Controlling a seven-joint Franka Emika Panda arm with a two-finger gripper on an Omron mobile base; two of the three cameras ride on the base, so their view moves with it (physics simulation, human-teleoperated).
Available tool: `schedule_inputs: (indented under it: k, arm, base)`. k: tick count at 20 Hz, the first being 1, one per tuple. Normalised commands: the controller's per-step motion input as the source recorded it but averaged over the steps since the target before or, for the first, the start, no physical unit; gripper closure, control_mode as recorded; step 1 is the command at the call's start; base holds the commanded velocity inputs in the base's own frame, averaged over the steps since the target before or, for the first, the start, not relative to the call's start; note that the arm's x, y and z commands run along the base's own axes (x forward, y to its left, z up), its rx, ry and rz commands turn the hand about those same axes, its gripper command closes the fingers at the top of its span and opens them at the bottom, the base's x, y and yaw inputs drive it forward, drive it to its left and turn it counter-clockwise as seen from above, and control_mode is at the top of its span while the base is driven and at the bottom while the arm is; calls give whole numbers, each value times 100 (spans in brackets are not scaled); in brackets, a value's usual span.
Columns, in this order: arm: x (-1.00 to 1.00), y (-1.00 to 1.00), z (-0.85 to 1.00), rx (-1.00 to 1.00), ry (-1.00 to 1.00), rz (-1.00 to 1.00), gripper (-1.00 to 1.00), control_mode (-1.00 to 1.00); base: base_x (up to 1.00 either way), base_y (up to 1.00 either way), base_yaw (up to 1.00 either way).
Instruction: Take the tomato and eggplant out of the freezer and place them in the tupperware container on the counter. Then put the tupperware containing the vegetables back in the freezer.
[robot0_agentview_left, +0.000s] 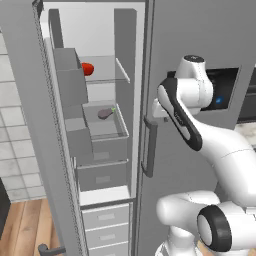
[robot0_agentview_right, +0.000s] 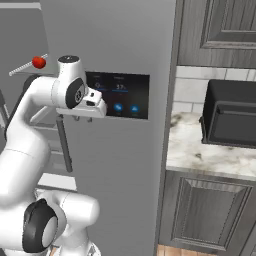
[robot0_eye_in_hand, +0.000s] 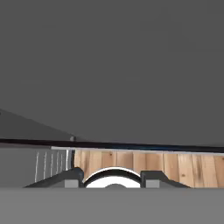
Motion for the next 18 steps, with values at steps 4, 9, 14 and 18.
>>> schedule_inputs:
  k: [4,9,14,18]
  arm:
    - [-20,0,0,0,-7,0,-100,-100]
    - [-72,0,6,0,-32,0,-100,-100]
    - [-64,0,13,0,-28,0,-100,-100]
    - [-46,-3,6,0,-15,-3,-100,-100]
  base:
    - [0,0,0]
    - [0,0,0]
    - [0,0,0]
    - [0,0,0]
